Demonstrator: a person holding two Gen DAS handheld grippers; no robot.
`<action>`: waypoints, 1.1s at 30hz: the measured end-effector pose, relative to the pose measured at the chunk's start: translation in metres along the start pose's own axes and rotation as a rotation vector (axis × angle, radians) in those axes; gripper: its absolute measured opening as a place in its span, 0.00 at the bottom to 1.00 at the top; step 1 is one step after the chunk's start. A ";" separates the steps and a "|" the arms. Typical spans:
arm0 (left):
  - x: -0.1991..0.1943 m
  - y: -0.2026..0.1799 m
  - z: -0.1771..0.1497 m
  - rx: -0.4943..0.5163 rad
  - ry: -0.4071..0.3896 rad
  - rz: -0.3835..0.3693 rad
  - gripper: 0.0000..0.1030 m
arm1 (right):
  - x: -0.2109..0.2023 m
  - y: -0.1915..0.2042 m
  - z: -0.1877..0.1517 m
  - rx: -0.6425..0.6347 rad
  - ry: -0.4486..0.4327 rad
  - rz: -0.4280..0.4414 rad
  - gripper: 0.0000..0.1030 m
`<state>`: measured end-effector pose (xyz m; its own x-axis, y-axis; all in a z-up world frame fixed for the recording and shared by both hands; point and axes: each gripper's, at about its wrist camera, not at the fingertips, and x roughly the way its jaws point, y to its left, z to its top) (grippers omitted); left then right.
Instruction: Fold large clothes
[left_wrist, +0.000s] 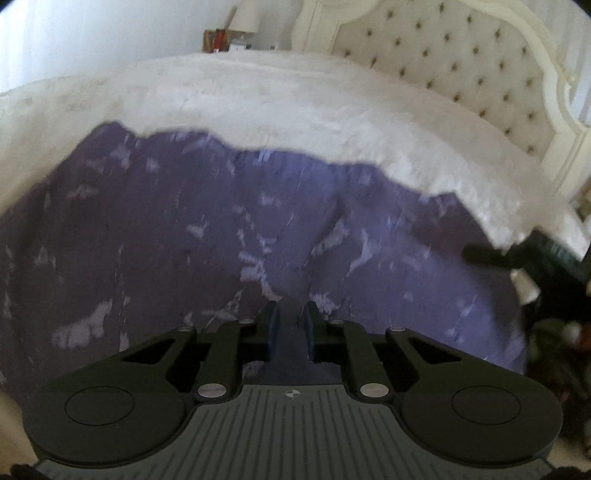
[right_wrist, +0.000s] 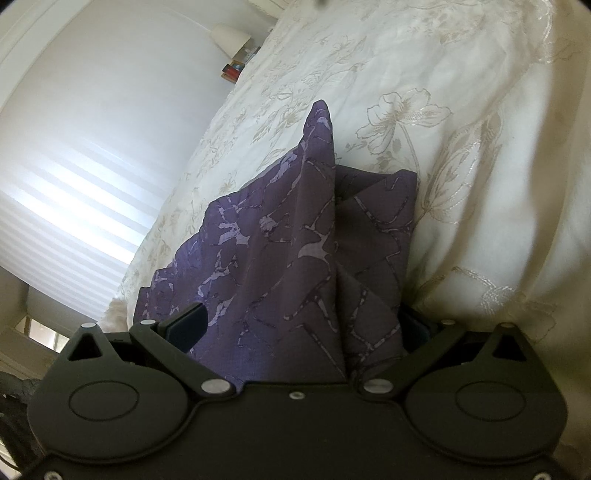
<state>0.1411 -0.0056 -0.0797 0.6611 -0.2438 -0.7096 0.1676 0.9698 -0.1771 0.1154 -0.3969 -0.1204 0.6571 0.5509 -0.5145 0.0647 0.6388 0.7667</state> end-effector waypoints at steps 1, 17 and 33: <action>0.004 0.001 -0.005 0.002 -0.008 0.003 0.14 | 0.000 0.001 0.000 -0.002 0.000 -0.001 1.00; 0.008 0.007 0.006 -0.053 -0.031 -0.066 0.14 | -0.017 0.002 -0.001 0.043 0.042 -0.002 0.48; 0.058 0.013 0.039 -0.067 -0.027 -0.069 0.14 | -0.045 0.039 0.010 0.004 0.035 0.054 0.30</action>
<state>0.2105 -0.0073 -0.0967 0.6690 -0.3095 -0.6757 0.1646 0.9483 -0.2714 0.0961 -0.4019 -0.0636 0.6334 0.6028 -0.4852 0.0330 0.6054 0.7952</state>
